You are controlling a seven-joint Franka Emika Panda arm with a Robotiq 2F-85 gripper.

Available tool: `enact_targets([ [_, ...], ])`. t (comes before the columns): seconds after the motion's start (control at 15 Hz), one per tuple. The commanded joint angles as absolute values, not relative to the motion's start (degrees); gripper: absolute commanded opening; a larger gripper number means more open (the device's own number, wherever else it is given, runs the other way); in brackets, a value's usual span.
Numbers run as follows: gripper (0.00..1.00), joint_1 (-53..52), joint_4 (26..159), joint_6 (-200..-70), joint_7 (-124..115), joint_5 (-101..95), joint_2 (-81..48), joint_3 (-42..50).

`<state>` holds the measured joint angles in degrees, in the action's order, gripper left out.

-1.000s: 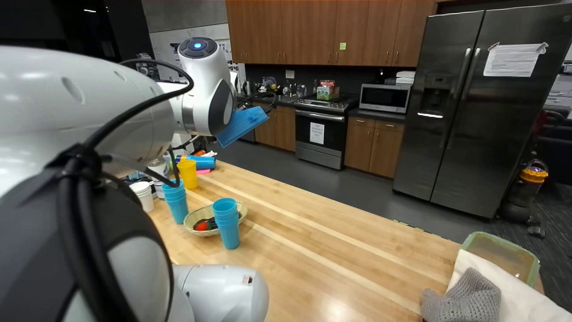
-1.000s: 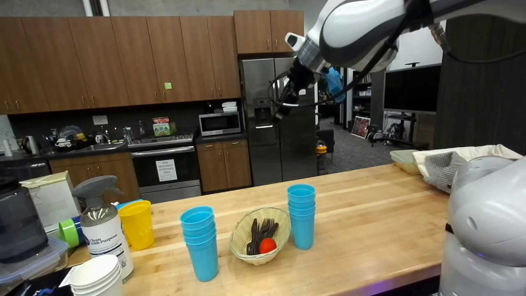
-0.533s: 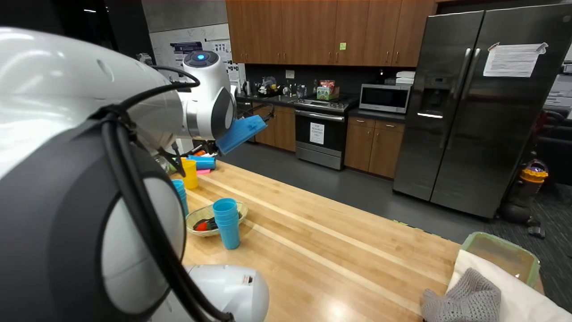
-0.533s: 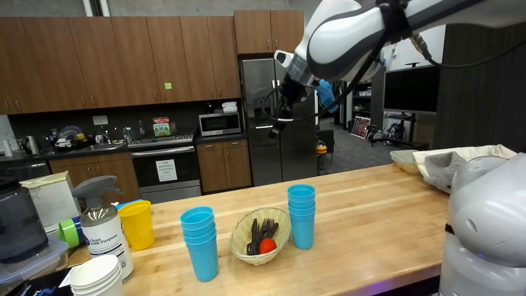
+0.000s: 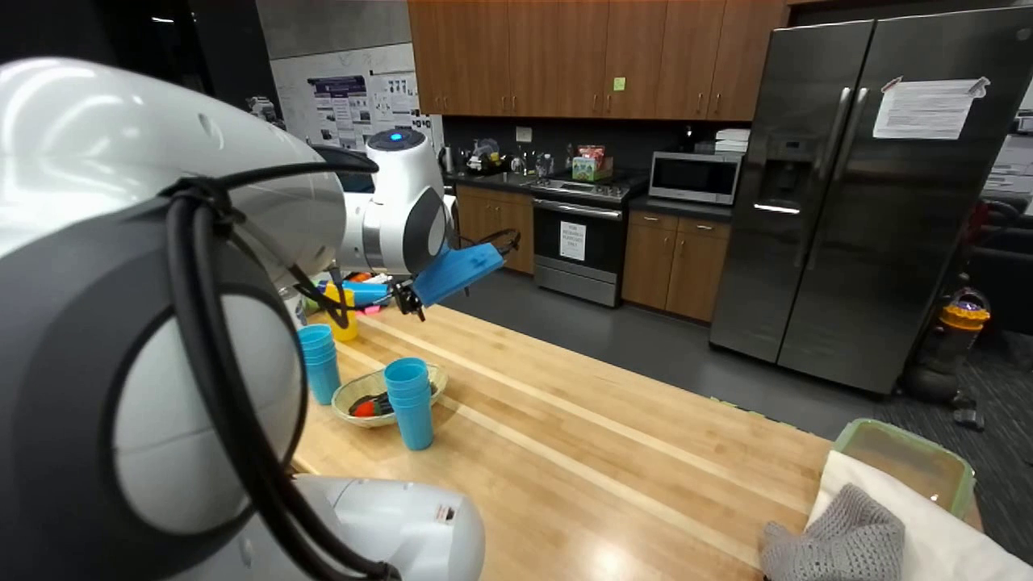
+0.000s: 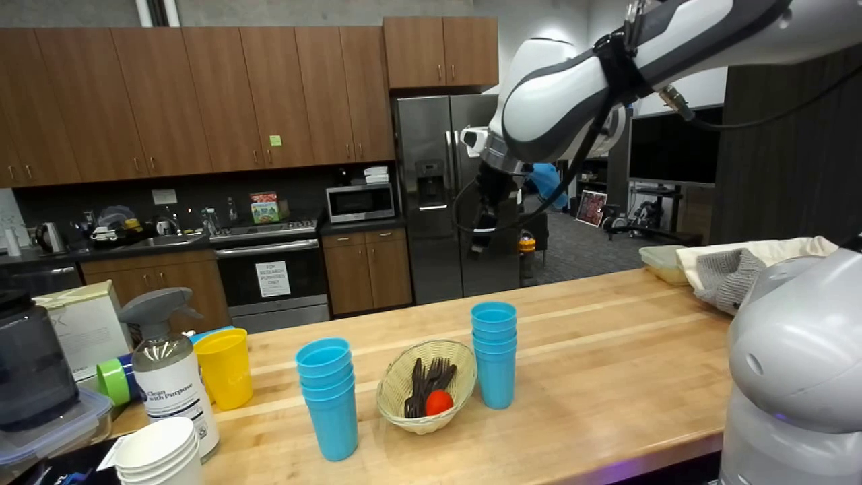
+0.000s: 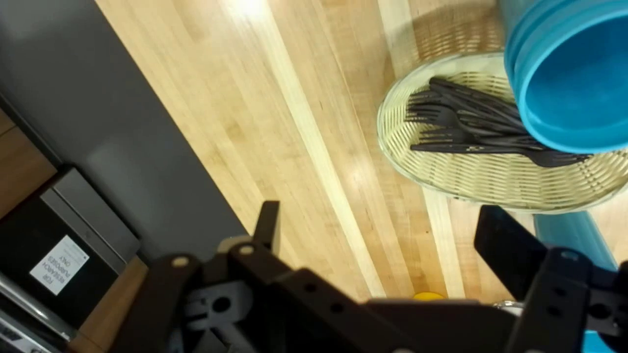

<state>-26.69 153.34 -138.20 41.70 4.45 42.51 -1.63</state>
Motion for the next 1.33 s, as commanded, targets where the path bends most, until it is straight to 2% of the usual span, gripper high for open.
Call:
enact_targets([
  [0.0,1.0,-23.79,154.01,-133.49,40.66,3.36,46.58,-0.25],
  [0.47,1.0,-25.15,148.83,-123.36,40.75,7.27,51.49,0.37],
  [1.0,1.0,-26.73,153.85,-130.57,39.1,9.49,49.39,-2.15],
  [1.27,1.0,-27.31,153.72,-129.99,38.79,9.42,48.94,-2.05],
])
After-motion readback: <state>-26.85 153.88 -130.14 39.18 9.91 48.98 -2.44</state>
